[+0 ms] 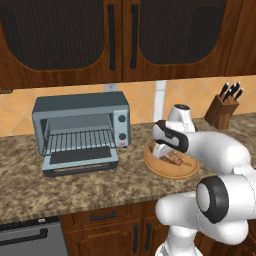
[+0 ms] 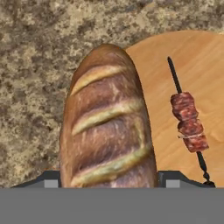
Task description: Pick up the kebab skewer and baguette bread, and place them inside the toaster oven. Close the toaster oven door and start by setting the timer.
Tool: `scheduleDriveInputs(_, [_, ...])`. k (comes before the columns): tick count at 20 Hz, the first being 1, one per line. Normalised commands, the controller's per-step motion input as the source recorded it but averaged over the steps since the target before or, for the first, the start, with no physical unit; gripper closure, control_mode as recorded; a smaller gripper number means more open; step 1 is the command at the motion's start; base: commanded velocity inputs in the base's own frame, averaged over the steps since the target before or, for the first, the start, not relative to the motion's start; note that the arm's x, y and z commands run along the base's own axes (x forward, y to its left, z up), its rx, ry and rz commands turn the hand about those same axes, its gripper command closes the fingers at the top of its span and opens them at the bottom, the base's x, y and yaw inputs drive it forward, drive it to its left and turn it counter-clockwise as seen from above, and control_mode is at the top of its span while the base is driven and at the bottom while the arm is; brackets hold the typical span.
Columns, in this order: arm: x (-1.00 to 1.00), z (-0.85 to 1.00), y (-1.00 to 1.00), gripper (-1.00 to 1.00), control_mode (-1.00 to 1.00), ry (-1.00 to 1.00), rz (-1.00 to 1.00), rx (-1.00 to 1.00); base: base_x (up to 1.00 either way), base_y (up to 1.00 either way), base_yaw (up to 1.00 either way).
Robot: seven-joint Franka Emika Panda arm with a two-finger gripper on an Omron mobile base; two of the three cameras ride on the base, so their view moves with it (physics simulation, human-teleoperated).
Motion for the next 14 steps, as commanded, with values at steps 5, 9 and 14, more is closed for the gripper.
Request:
scheduleDriveInputs(5, [-0.09,1.0,0.6,1.0,-1.0,0.0,0.09,-0.01,0.0,0.0,0.0])
scheduleDriveInputs(9, [-0.03,0.82,0.84,1.0,-1.0,0.0,0.22,-0.02,0.0,0.0,0.0])
scheduleDriveInputs(14, [0.0,0.42,0.98,1.0,-1.0,0.0,0.36,-0.07,0.0,0.0,0.0])
